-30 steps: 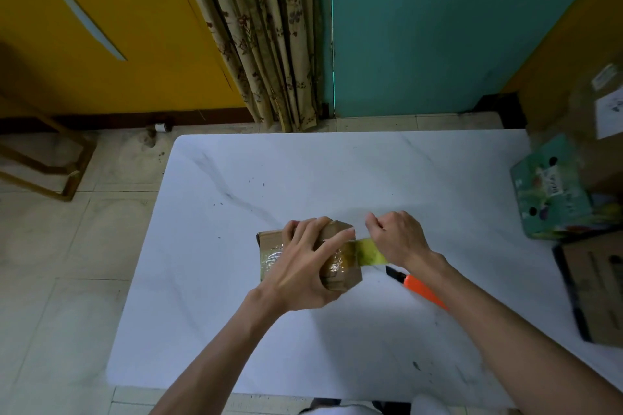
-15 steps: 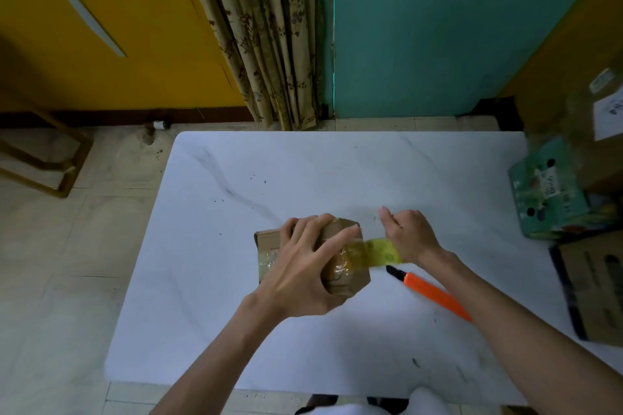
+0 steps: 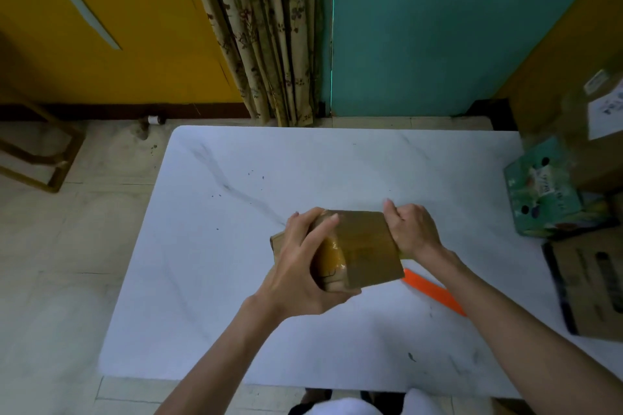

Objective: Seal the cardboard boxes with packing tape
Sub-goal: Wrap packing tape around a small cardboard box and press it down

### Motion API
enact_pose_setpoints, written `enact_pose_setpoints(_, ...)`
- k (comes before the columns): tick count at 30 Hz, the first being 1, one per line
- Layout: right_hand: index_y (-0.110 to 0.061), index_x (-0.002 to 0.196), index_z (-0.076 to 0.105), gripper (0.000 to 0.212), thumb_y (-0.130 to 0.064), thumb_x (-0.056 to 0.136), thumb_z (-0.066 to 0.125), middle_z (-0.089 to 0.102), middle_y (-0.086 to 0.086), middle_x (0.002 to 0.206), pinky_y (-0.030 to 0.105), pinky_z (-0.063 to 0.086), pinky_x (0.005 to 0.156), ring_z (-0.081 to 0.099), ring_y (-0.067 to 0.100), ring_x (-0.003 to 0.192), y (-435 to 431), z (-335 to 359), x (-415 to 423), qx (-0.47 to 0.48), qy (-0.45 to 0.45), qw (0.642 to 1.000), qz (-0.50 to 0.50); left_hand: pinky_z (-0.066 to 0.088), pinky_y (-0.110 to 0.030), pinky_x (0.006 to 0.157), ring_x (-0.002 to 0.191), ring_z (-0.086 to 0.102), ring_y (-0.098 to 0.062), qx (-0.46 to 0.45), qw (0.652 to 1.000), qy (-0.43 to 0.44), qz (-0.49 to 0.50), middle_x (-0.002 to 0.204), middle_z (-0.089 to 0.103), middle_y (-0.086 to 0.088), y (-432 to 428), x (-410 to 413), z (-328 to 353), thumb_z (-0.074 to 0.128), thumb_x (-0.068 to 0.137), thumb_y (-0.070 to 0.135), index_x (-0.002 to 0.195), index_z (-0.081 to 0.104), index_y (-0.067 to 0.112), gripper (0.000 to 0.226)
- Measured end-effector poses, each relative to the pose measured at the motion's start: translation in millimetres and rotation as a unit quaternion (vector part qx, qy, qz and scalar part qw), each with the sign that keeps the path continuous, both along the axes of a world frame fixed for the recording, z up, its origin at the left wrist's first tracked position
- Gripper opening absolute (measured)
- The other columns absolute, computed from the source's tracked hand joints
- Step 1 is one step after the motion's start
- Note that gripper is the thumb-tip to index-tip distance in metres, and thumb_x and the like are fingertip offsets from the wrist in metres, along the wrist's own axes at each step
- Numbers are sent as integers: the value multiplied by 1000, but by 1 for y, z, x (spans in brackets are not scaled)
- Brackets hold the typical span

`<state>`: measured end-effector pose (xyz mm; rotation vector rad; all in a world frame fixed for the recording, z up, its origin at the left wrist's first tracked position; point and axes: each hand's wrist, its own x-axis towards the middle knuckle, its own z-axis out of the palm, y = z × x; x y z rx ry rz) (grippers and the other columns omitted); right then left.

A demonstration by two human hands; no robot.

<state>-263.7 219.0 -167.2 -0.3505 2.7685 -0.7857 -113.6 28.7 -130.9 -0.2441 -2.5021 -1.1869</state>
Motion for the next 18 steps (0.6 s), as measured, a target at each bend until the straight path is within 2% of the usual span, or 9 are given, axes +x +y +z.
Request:
enact_pose_setpoints(2,-9,43,39,68,-37,105,38,43,5,43,32,29,48,44,22,46,-4,6,-4,12,13,1000,6,52,-48,98,133,43,-37,31,999,-26,11,143,38,-23,-12,5,-17,90,69,51,150,28,14,109)
enact_pose_setpoints(4,-10,42,38,68,-38,105,37,41,4,42,30,27,46,42,18,42,-8,8,-4,24,21,999,30,49,-41,106,139,40,-32,36,996,-84,23,149,34,-21,-25,18,-39,88,71,53,154,23,12,114)
enact_pose_setpoints(5,-10,43,36,68,-39,105,36,41,3,42,30,27,47,42,19,43,-11,7,-2,33,19,998,42,46,-38,110,143,36,-25,28,991,-130,24,154,31,-14,-32,25,-47,86,71,58,158,17,19,117)
enact_pose_setpoints(7,-9,45,35,68,-41,105,35,41,4,43,32,32,52,45,24,47,-15,2,4,47,3,997,56,41,-37,115,145,31,-10,17,969,-244,30,159,22,5,-45,40,-57,78,69,72,157,-3,46,123)
enact_pose_setpoints(9,-9,45,36,67,-41,104,36,40,4,43,33,36,55,46,27,50,-19,-2,13,52,2,996,65,37,-42,118,148,27,-13,15,948,-316,42,161,15,15,-54,51,-64,70,63,83,148,-19,59,125)
enact_pose_setpoints(11,-9,45,34,67,-40,104,36,38,4,42,33,36,54,45,27,49,-21,-4,21,53,5,996,70,30,-52,121,155,15,-19,-15,945,-323,53,167,4,12,-58,53,-62,63,60,91,148,-26,56,130)
enact_pose_setpoints(13,-9,45,33,66,-39,104,36,37,4,41,33,35,52,44,26,47,-23,-5,25,49,10,996,71,21,-54,124,157,0,-19,-52,957,-281,56,169,-7,8,-50,45,-45,65,59,90,151,-27,48,137)
enact_pose_setpoints(15,-9,45,34,67,-39,104,35,39,5,42,33,35,52,45,27,47,-24,-5,26,48,15,997,67,7,-55,126,156,-12,-19,-105,966,-235,22,170,-8,3,-28,26,-16,70,60,84,152,-26,45,138)
enact_pose_setpoints(18,-7,51,48,66,-41,105,32,55,8,52,32,36,55,53,28,55,-24,-6,27,54,13,996,65,-8,-60,123,155,-17,-27,-253,937,-231,-71,170,-5,-4,18,-10,4,78,64,74,152,-26,41,140)
